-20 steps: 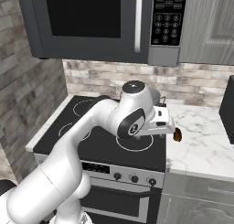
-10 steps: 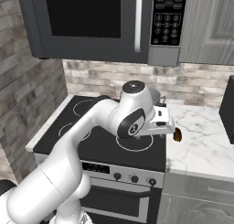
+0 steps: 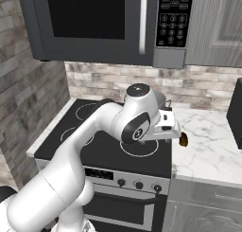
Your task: Turn on the burner for the pot on the stove. Wait thirty seconds for the pot to heat up. Then add the sweet potato to the pot.
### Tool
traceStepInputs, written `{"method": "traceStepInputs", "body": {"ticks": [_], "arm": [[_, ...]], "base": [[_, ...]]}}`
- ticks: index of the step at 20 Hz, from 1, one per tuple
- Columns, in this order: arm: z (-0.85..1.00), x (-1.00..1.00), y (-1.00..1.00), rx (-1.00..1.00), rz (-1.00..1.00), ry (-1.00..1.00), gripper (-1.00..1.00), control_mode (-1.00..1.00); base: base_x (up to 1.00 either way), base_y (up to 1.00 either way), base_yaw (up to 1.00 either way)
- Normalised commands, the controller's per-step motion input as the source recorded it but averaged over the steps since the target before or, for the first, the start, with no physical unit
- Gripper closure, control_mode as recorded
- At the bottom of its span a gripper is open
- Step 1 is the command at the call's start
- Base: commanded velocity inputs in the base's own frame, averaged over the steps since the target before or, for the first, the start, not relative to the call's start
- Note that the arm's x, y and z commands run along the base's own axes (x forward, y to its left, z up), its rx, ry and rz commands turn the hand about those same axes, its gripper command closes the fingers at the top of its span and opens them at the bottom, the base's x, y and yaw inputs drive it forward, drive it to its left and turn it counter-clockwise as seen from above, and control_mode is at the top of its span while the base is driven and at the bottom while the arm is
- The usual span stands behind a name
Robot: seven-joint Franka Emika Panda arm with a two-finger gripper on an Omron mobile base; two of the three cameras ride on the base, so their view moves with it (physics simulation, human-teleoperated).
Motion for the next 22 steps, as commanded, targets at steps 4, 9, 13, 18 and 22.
{"method": "traceStepInputs", "body": {"ticks": [4, 9, 13, 18, 22], "arm": [[0.00, 0.00, 0.00, 0.00, 0.00, 0.00, -1.00, -1.00], [0.00, 0.00, 0.00, 0.00, 0.00, 0.00, -1.00, -1.00], [0.00, 0.00, 0.00, 0.00, 0.00, 0.00, -1.00, -1.00], [0.00, 0.00, 0.00, 0.00, 0.00, 0.00, -1.00, -1.00], [0.00, 0.00, 0.00, 0.00, 0.00, 0.00, -1.00, -1.00]], "base": [[0.00, 0.00, 0.00], [0.00, 0.00, 0.00], [0.00, 0.00, 0.00], [0.00, 0.00, 0.00], [0.00, 0.00, 0.00]]}}
